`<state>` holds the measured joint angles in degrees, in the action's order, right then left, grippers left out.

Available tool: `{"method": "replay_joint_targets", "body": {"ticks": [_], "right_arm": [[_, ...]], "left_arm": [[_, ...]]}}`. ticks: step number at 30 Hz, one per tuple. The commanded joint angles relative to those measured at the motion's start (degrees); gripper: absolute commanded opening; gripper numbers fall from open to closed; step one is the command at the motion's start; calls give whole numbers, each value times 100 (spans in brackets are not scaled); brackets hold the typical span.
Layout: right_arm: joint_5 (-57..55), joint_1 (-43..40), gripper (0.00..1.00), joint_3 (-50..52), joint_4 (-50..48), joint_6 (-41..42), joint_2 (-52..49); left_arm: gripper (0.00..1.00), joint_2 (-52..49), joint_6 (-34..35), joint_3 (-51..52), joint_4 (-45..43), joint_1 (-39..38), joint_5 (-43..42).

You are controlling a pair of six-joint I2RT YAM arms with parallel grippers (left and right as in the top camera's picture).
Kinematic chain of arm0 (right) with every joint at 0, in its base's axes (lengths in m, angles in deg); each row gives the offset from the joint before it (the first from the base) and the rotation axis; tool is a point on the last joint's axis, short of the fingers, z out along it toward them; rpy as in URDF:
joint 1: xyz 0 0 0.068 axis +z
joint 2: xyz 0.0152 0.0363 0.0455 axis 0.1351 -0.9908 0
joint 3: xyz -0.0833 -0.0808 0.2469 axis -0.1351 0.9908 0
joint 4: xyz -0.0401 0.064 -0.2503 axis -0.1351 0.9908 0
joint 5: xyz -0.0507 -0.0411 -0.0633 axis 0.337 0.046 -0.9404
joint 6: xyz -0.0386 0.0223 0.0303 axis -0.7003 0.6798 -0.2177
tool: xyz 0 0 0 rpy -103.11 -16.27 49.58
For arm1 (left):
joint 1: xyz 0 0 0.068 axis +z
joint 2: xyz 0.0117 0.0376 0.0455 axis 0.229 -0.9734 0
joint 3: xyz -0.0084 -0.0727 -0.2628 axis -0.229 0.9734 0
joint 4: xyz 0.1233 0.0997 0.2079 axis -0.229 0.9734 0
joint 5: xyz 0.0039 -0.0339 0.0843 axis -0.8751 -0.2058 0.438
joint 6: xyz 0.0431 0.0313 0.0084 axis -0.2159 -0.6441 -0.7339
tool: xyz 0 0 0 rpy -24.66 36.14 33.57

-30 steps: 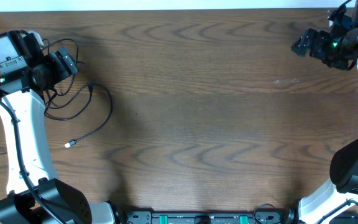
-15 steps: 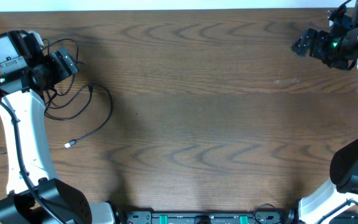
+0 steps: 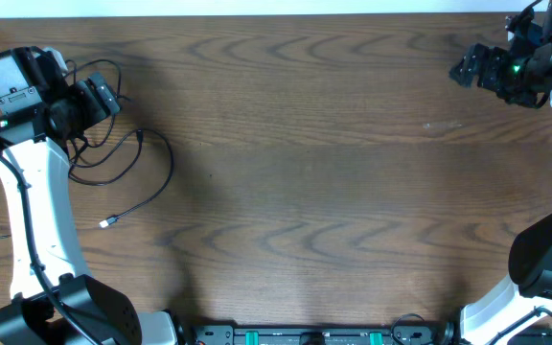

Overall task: Untangle cables
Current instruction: 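Release the black cable at upper left and lift the left gripper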

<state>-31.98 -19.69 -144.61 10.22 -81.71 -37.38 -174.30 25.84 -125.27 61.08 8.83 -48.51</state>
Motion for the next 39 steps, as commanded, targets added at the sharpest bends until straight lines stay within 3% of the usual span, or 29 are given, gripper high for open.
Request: {"method": "replay_joint_targets", "body": {"ticks": [1,4,11,23,30,39], "right_arm": [[-11,28,99,-109,11,-57,131],[-11,31,99,-109,11,-57,131],[-11,24,99,-109,11,-57,131],[-11,35,99,-109,11,-57,131],[-11,28,99,-109,11,-57,131],[-11,35,99,-109,11,-57,131]], "left_arm": [[94,197,-94,-22,22,-31,-24],[94,442,-94,24,22,-179,-22],[94,1401,-101,492,-345,-994,1187],[94,4146,-44,3423,-3132,-1231,1067],[94,5718,511,5115,-4699,-1231,894],[94,7049,1095,6478,-5480,-1231,896]]}}
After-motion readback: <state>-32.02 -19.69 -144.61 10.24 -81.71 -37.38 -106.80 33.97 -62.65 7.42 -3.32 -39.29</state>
